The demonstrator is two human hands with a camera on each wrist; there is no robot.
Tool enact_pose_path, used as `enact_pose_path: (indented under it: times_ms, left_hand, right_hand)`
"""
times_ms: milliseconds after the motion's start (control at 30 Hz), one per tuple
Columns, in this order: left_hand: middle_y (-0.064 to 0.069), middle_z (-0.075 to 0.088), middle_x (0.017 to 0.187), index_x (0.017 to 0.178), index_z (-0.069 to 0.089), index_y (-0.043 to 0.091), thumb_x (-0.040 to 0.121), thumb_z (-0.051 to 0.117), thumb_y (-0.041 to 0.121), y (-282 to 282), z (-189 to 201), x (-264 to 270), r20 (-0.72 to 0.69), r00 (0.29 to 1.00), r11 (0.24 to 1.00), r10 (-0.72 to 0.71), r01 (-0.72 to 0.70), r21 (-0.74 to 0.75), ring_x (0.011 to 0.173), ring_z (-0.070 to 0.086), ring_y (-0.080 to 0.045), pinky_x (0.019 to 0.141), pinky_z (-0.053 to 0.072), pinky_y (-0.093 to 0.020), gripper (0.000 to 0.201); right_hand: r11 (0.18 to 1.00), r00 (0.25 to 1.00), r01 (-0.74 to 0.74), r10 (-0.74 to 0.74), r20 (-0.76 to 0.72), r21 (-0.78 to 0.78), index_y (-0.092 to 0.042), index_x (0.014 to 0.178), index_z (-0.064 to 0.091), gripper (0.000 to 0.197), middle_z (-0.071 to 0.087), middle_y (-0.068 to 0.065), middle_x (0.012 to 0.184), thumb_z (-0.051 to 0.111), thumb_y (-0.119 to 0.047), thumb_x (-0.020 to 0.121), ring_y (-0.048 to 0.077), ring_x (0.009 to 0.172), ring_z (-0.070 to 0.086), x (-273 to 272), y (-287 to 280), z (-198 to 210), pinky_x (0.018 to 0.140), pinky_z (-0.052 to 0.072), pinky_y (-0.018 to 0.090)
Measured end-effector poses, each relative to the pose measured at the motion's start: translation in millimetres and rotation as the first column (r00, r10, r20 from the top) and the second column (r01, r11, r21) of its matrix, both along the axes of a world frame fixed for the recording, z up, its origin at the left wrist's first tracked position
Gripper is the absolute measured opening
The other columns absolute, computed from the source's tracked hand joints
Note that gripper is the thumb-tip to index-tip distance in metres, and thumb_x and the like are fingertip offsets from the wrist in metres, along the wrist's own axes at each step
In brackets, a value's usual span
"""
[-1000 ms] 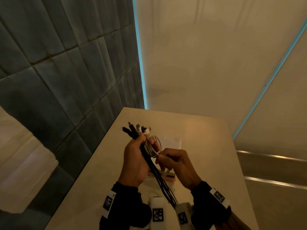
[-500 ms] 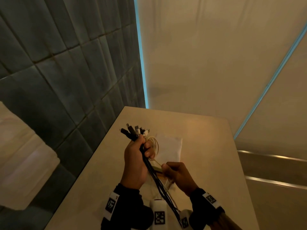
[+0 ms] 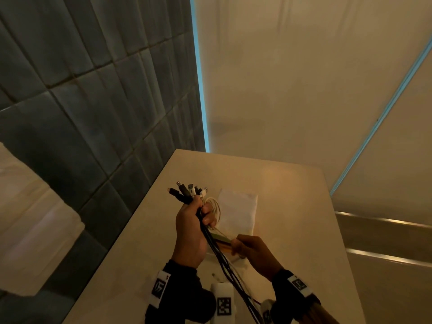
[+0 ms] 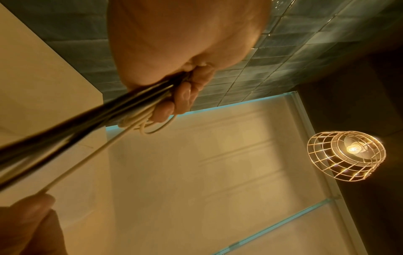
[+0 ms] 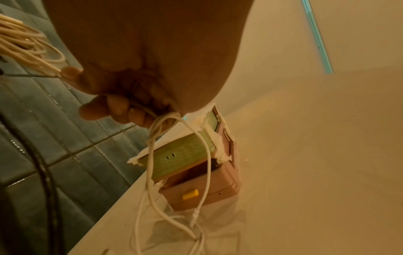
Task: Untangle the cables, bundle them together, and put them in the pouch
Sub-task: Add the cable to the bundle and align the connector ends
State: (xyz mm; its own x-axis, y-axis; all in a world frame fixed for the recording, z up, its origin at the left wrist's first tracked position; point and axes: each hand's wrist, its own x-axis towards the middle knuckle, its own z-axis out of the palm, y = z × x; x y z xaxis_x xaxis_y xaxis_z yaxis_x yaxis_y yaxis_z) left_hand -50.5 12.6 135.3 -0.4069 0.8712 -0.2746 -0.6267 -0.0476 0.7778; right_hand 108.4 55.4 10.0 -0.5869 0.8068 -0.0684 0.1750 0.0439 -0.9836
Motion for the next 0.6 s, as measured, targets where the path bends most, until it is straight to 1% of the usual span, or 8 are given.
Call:
enact_pose_path:
  times_ms: [67, 133, 167, 233, 300, 400, 500, 600]
  left_hand:
    - [0.002, 0.038, 0.063, 0.077, 0.043, 0.017, 0.103, 0.035, 0.020, 1, 1, -2, 0.013, 1.000, 1.000, -0.003, 0.003, 0.008, 0.046, 0.028, -0.011, 0.048, 0.027, -0.027, 0.027]
    - [0.002, 0.039, 0.062, 0.076, 0.041, 0.017, 0.103, 0.036, 0.020, 2, 2, -6, 0.033, 0.999, 1.000, -0.001, 0.001, 0.025, 0.045, 0.028, -0.011, 0.046, 0.028, -0.026, 0.027]
    - [0.002, 0.039, 0.062, 0.076, 0.040, 0.016, 0.103, 0.036, 0.020, 3, 2, -8, 0.044, 0.999, 1.000, 0.003, -0.004, 0.030, 0.044, 0.029, -0.011, 0.045, 0.029, -0.025, 0.028]
    - [0.002, 0.039, 0.062, 0.076, 0.039, 0.016, 0.103, 0.036, 0.019, 3, 1, -10, 0.055, 0.998, 0.999, 0.009, -0.011, 0.031, 0.043, 0.029, -0.010, 0.043, 0.029, -0.024, 0.027]
    - [0.003, 0.038, 0.061, 0.076, 0.039, 0.016, 0.103, 0.036, 0.018, 2, -1, -11, 0.058, 0.998, 0.999, 0.018, -0.020, 0.033, 0.042, 0.029, -0.010, 0.042, 0.029, -0.024, 0.027]
    - [0.004, 0.037, 0.060, 0.077, 0.041, 0.017, 0.103, 0.036, 0.020, 1, -6, -19, 0.048, 0.998, 0.998, 0.042, -0.044, 0.038, 0.041, 0.028, -0.008, 0.042, 0.026, -0.023, 0.026]
    - [0.006, 0.037, 0.058, 0.075, 0.038, 0.017, 0.103, 0.036, 0.021, 1, -13, -25, 0.016, 0.998, 0.998, 0.055, -0.056, 0.036, 0.039, 0.027, -0.007, 0.040, 0.025, -0.022, 0.028]
    - [0.006, 0.036, 0.057, 0.075, 0.042, 0.018, 0.103, 0.036, 0.021, 3, -16, -27, -0.006, 0.998, 0.998, 0.064, -0.063, 0.022, 0.038, 0.027, -0.006, 0.039, 0.024, -0.022, 0.028]
  right_hand:
    - [0.998, 0.998, -0.012, 0.008, 0.068, 0.064, -0.009, 0.076, 0.066, 0.030, 0.061, 0.006, 0.072, 0.062, -0.037, 0.086, 0.017, 0.071, 0.058, 9, 2, -8, 0.073, 0.046, 0.035]
    - [0.987, 0.992, -0.030, 0.010, 0.126, 0.156, -0.015, 0.085, 0.069, 0.007, 0.066, 0.003, 0.084, 0.067, -0.021, 0.084, 0.019, 0.082, 0.063, 18, 2, -13, 0.079, 0.049, 0.037]
    - [0.980, 0.991, -0.018, -0.008, 0.132, 0.198, -0.018, 0.087, 0.070, 0.006, 0.067, -0.001, 0.087, 0.068, -0.014, 0.083, 0.017, 0.085, 0.064, 21, 1, -11, 0.080, 0.050, 0.035]
    - [0.974, 0.992, 0.063, -0.085, 0.094, 0.219, -0.021, 0.088, 0.070, 0.018, 0.067, -0.005, 0.088, 0.072, -0.005, 0.079, 0.014, 0.084, 0.064, 28, 2, -12, 0.079, 0.054, 0.031]
    - [0.971, 0.983, 0.170, -0.179, 0.039, 0.169, -0.019, 0.088, 0.069, 0.023, 0.069, -0.003, 0.087, 0.076, -0.001, 0.075, 0.015, 0.084, 0.068, 34, 0, -8, 0.079, 0.056, 0.032]
    - [0.953, 0.952, 0.300, -0.295, -0.084, 0.052, -0.007, 0.086, 0.070, 0.018, 0.072, 0.010, 0.083, 0.076, 0.005, 0.074, 0.023, 0.080, 0.070, 44, -3, 1, 0.077, 0.058, 0.032]
    - [0.892, 0.862, 0.446, -0.449, -0.234, -0.068, 0.003, 0.080, 0.069, 0.010, 0.070, 0.019, 0.074, 0.071, 0.012, 0.075, 0.032, 0.069, 0.067, 51, -5, 9, 0.067, 0.057, 0.032]
    - [0.825, 0.754, 0.525, -0.565, -0.335, -0.208, 0.003, 0.081, 0.066, 0.009, 0.066, 0.019, 0.071, 0.065, 0.012, 0.080, 0.028, 0.063, 0.060, 53, -4, 12, 0.061, 0.053, 0.034]
